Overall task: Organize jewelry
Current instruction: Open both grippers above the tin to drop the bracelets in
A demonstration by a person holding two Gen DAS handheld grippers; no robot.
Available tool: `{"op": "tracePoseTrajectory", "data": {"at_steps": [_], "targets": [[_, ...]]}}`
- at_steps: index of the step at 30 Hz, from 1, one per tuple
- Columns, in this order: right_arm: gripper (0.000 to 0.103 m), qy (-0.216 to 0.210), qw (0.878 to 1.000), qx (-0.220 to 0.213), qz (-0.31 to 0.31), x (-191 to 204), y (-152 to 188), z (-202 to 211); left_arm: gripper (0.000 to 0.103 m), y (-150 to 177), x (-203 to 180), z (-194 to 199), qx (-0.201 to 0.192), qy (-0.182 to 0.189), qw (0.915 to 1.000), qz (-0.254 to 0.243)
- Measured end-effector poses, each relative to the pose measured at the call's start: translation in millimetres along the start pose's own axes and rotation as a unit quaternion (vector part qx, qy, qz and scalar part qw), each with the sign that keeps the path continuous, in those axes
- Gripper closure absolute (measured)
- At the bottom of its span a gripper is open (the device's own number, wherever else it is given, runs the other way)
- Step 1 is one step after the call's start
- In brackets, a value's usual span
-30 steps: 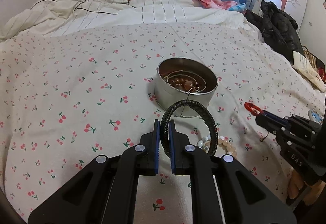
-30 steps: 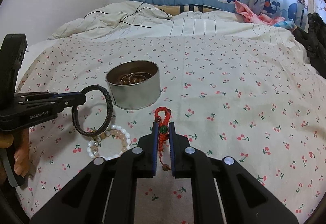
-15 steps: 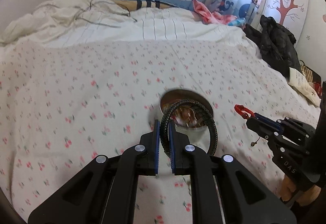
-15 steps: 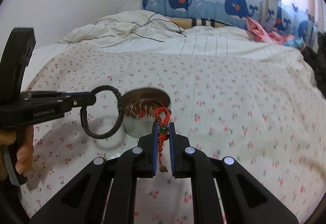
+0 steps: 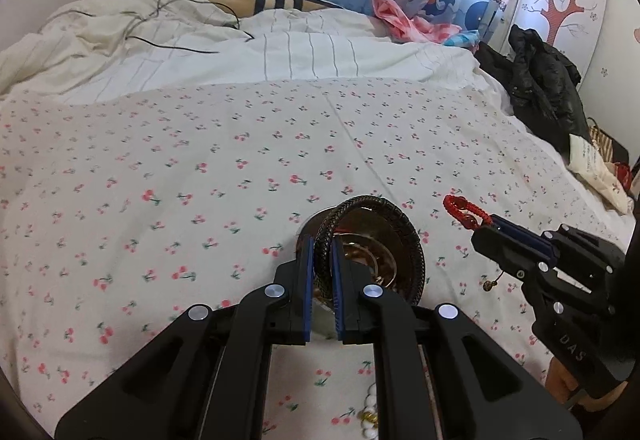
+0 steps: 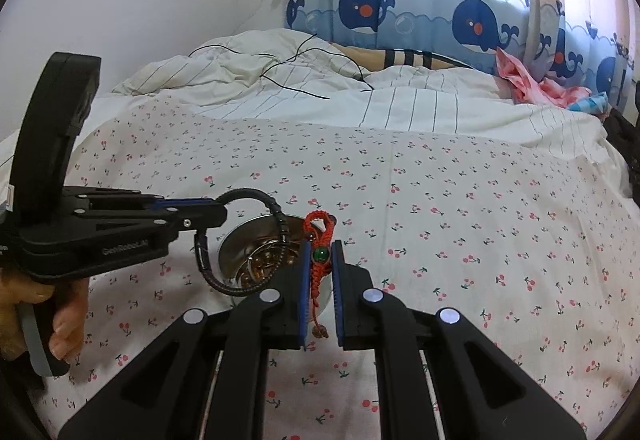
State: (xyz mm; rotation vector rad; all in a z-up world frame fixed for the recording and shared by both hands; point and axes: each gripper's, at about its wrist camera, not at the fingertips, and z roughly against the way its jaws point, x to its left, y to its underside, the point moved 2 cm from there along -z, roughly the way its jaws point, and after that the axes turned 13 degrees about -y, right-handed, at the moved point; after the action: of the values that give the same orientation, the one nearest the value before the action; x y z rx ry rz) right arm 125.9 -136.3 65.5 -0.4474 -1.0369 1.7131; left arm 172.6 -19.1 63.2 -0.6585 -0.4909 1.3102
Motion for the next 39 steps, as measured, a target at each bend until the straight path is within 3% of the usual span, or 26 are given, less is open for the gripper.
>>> {"op": "tracePoseTrajectory", "data": {"at_steps": [10,18,31,36,37,38,39], "targets": [[0.092,-0.01,1.0,-0.002,0.002,6.5,-5.3,-9.4,0.095,-6.6,-10.0,-18.7,0.01,0.014,0.9999,0.001],[0.092,-0.026,1.0,0.007,0.004,6.2,-15.0,-31.3,0.095,-3.2,-7.8,-34.4,0.026,-0.001,0.9996,0.004],[0.092,-0.039,0.998,0.058,-0.006,8.3,-4.7,-72.7,0.092,-1.9,-1.4,-37.2,0.043,-0.017,0.9989,0.01],[0.092,-0.039,0.996,0.081,-0.021,2.2,2.5,-82.8,0.082,-2.4,-2.1,-34.0,0.045,-0.007,0.9989,0.012],[0.092,-0.039,0.995,0.086,-0.024,1.6,4.2,-84.8,0.075,-2.5,-2.6,-32.4,0.042,-0.013,0.999,0.01],[0.091,-0.042,0.995,0.092,-0.025,1.8,5.5,-87.0,0.056,-3.4,-2.2,-30.9,0.038,-0.023,0.9989,0.011],[0.081,-0.046,0.994,0.092,-0.026,2.2,5.7,-87.2,0.048,-4.2,-0.6,-28.9,0.033,-0.028,0.999,0.014]]}}
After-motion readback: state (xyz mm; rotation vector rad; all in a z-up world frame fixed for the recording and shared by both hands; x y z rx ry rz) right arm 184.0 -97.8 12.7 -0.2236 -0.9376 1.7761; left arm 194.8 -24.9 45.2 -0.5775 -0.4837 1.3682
